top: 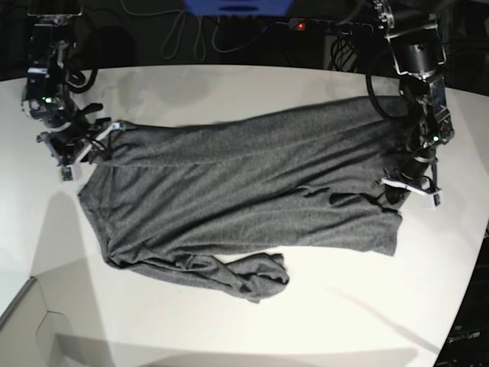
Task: Layout the t-shirt on the table in an organized manner, then fold the t-shirt properly
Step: 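Grasp the shirt edges with both grippers and pull them apart, then drag the held shirt edge with the left gripper away from the right gripper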
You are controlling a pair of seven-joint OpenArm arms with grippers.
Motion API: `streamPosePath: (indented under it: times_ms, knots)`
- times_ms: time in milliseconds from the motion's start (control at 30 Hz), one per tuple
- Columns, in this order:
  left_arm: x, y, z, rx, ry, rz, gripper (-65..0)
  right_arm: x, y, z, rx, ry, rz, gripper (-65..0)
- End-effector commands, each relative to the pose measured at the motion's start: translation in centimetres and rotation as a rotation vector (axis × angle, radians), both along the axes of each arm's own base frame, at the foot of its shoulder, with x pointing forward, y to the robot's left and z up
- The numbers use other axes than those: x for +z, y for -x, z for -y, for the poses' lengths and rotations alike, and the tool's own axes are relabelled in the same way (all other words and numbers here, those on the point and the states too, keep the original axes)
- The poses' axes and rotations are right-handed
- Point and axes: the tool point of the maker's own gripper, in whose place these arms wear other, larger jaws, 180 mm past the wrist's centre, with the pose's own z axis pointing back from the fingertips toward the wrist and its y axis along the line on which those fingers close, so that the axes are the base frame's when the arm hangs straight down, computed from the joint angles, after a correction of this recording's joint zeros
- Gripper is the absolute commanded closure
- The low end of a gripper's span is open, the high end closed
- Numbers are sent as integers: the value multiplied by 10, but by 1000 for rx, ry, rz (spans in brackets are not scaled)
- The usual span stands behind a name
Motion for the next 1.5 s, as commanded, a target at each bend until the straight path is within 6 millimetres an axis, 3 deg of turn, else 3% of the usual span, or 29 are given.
streamPosePath:
  times_ms: [0,133,200,333,367,467,733,867,1033,1133,1267,1467]
  knots:
    - [-14,12,-4,-9,-28,-87,0,9,-8,7,-3,18,37,-323]
    - [-14,12,-4,-9,-28,-87,0,5,-1,8,-4,17,23,-311]
    - [-14,12,-4,-9,-28,-87,0,5,0,7,-1,17,23,-266]
    - [-18,18,-8,1,-27,-98,0,5,2,11,-9,21,22,-29]
    - [-18,21,-12,16,-25,-100,0,4,3,11,-9,21,15,0]
    - [-16,26,-26,71,-12,-90,0,5,11,12,-11,27,16,0]
    - [-22,39,-38,106,-10,-107,0,62,34,1,-65,17,232,0]
    - [-22,42,-42,118,-9,-107,0,65,47,12,-127,17,268,0]
    - [-25,53,-52,153,-5,-117,0,50,69,38,-260,15,262,0]
    - [-25,53,-53,155,-5,-116,0,31,81,50,-315,8,210,0]
    - [-24,57,-60,183,1,-114,0,8,93,52,-335,-11,151,0]
    - [-21,56,-61,188,0,-107,0,9,91,40,-264,-36,153,0]
